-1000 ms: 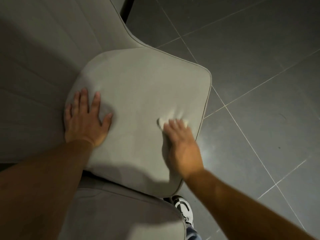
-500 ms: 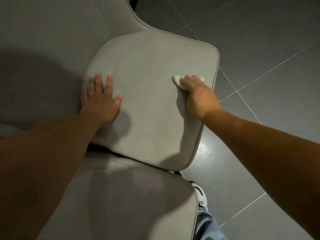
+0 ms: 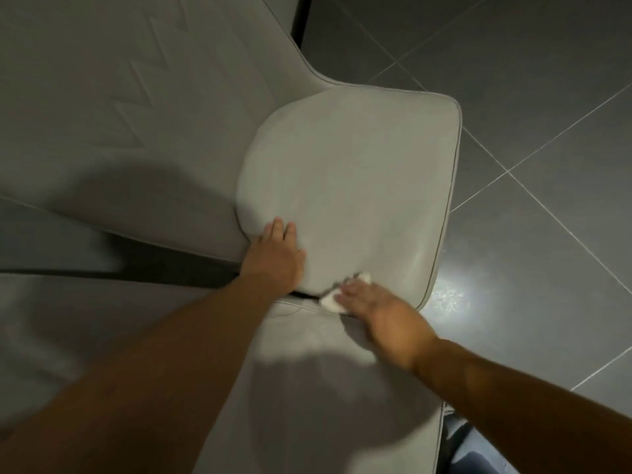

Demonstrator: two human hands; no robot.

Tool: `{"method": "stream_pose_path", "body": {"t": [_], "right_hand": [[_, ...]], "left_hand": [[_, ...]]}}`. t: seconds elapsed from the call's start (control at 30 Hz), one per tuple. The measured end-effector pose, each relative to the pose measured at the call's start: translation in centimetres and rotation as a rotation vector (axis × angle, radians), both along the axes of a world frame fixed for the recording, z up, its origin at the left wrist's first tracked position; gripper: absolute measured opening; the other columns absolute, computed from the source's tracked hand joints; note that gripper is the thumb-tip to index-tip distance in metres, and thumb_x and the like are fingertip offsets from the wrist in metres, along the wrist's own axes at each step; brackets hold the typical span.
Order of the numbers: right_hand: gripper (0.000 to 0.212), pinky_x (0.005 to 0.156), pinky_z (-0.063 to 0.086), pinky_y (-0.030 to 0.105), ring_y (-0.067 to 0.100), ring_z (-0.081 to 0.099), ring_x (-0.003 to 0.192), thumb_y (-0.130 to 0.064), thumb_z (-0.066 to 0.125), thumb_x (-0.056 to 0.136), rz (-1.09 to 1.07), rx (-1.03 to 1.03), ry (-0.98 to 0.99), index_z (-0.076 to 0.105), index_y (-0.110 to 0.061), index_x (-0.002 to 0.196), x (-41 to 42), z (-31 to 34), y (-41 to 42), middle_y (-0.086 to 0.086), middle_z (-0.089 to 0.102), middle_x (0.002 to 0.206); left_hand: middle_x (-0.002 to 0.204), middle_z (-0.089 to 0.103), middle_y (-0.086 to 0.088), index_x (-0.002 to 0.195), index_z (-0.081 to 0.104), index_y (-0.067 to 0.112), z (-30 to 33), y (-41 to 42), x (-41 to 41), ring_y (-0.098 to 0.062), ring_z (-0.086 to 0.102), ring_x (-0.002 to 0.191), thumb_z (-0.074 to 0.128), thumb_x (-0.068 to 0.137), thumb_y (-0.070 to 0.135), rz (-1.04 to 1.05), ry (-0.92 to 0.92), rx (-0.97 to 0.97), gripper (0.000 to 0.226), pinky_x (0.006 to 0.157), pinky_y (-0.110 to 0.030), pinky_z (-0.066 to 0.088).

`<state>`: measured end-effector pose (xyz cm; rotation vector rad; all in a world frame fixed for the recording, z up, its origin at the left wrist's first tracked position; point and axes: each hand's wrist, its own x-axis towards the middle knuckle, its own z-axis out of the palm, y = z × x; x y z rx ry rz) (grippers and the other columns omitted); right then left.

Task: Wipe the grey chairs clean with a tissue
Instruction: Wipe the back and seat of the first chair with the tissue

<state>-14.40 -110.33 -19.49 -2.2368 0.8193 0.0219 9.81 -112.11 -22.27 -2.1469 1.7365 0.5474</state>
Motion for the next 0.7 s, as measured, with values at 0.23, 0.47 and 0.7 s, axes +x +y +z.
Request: {"method": "stream_pose_path", "body": {"t": [0.23, 0.47, 0.7], "right_hand": [[0.048, 0.122, 0.008, 0.032, 0.020, 0.016, 0.149, -0.012, 0.042, 0.101, -0.284, -0.172, 0.163, 0.037, -0.021, 0.148, 2.5, -2.2, -9.4, 0.002, 0.026, 0.159], [0.055, 0.119, -0.006, 0.034, 0.025, 0.010, 0.150, -0.013, 0.035, 0.100, -0.129, -0.200, 0.182, 0.024, -0.017, 0.153, 3.7, -4.2, -1.2, 0.006, 0.019, 0.161], [0.045, 0.116, 0.018, 0.027, 0.022, 0.031, 0.143, -0.023, 0.037, 0.103, -0.050, 0.082, 0.345, 0.038, -0.023, 0.148, 4.0, 0.2, -0.5, 0.004, 0.036, 0.155]], "left_hand": [[0.165, 0.026, -0.013, 0.157, 0.031, 0.009, -0.2, 3.9, -2.9, -0.026, 0.020, 0.153, 0.036, 0.104, 0.024, 0.082, 0.097, -0.112, 0.055, 0.123, -0.036, 0.015], [0.170, 0.002, -0.008, 0.162, 0.008, 0.012, -0.5, 7.4, -4.4, -0.022, -0.004, 0.156, 0.032, 0.101, 0.023, 0.040, 0.072, -0.056, 0.066, 0.124, -0.034, -0.001], [0.170, 0.008, -0.005, 0.154, 0.036, 0.017, 3.9, 9.0, -4.6, -0.021, -0.001, 0.156, 0.038, 0.099, 0.026, -0.007, 0.110, 0.037, 0.056, 0.124, -0.034, 0.005]]}}
